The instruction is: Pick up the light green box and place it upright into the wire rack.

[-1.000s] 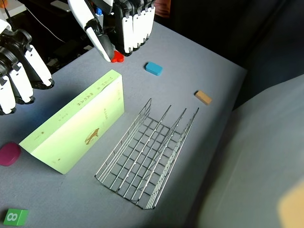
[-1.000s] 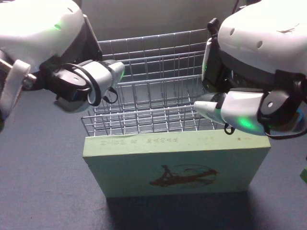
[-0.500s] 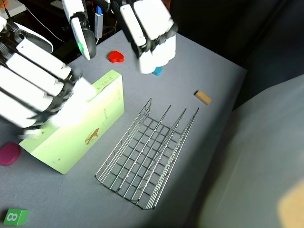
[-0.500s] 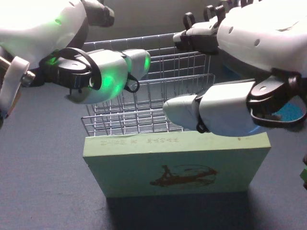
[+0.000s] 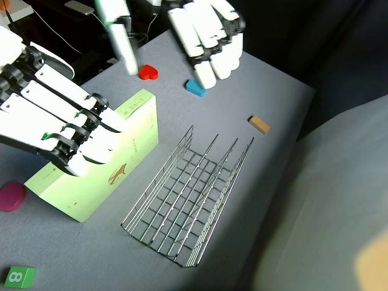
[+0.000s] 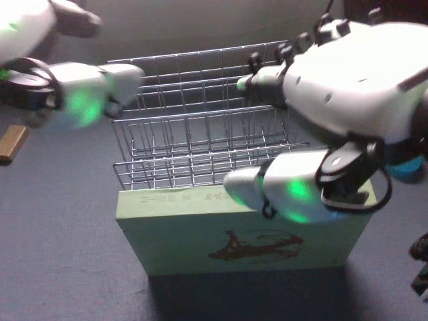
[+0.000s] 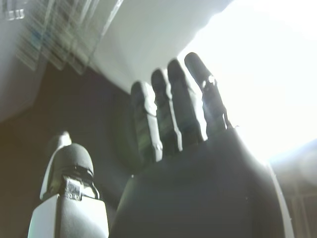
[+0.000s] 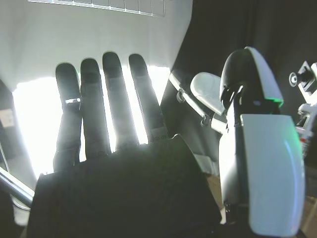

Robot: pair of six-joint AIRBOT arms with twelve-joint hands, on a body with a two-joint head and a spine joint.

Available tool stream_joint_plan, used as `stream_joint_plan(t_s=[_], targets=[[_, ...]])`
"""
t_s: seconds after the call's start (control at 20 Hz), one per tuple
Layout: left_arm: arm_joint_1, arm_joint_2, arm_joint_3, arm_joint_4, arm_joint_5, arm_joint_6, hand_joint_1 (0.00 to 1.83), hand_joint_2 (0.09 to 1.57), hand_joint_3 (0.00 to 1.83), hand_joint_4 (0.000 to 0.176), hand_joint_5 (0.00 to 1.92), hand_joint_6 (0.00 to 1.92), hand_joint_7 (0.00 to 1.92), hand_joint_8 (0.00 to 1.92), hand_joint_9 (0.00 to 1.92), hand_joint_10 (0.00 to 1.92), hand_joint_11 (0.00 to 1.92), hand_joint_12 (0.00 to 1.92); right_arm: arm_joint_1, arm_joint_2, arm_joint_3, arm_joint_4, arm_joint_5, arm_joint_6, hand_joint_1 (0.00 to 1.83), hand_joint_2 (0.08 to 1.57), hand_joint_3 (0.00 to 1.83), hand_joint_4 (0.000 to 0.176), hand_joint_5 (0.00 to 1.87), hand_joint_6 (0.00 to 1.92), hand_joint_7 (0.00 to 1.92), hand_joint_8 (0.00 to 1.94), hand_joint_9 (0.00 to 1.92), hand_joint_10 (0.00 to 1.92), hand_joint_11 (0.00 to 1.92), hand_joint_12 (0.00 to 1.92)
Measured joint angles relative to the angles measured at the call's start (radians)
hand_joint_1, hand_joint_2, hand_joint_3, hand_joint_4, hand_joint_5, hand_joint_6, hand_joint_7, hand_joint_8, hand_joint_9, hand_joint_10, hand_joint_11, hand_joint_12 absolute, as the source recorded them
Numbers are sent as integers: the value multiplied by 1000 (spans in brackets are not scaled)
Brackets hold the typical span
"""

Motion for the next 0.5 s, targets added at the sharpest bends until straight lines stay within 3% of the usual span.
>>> stream_joint_plan(t_s=[0.25,0.5], targets=[[0,40,54,8,-130,72,175,1199,0,16,495,7,393,0,329,0,0,834,-34,-103,64,-5,-16,4,574,1053,0,5,222,0,292,0,237,0,0,929],[-10,46,86,1,-214,206,169,1196,0,17,490,3,393,1,337,3,0,832,-35,-166,103,110,-36,0,742,1046,0,0,219,8,251,2,190,0,0,833]])
